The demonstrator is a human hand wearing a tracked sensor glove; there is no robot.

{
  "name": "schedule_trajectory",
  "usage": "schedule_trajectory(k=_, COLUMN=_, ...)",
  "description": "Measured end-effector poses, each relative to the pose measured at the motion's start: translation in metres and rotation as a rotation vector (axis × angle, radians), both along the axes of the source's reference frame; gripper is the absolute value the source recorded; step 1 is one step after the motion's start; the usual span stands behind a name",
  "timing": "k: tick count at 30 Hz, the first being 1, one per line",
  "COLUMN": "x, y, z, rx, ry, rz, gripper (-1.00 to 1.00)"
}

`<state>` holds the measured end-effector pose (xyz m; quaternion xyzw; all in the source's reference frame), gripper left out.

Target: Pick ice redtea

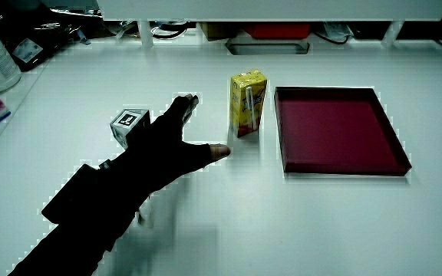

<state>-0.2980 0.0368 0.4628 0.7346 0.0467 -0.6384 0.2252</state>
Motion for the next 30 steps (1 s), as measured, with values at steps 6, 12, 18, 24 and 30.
schedule_trajectory(k=6, x=0.001, y=-0.008, z=0.008, rx=-0.010, ry=0.011, rz=-0.011, gripper=0.00)
schedule_trajectory(k=12, x=0.007, y=-0.019, z=0.022, rx=-0.007, ry=-0.006, rz=0.006, gripper=0.00)
schedule_trajectory(k=18, x=0.012, y=-0.034, z=0.033, rx=-0.031, ry=-0.001, rz=-0.018, gripper=0.00)
schedule_trajectory(k=24, x=0.016, y=-0.049, z=0.050, rx=-0.070, ry=-0.042, rz=-0.042, gripper=0.00)
schedule_trajectory(k=30, x=0.032, y=-0.066, z=0.054, rx=-0.093, ry=0.011, rz=-0.072, gripper=0.00)
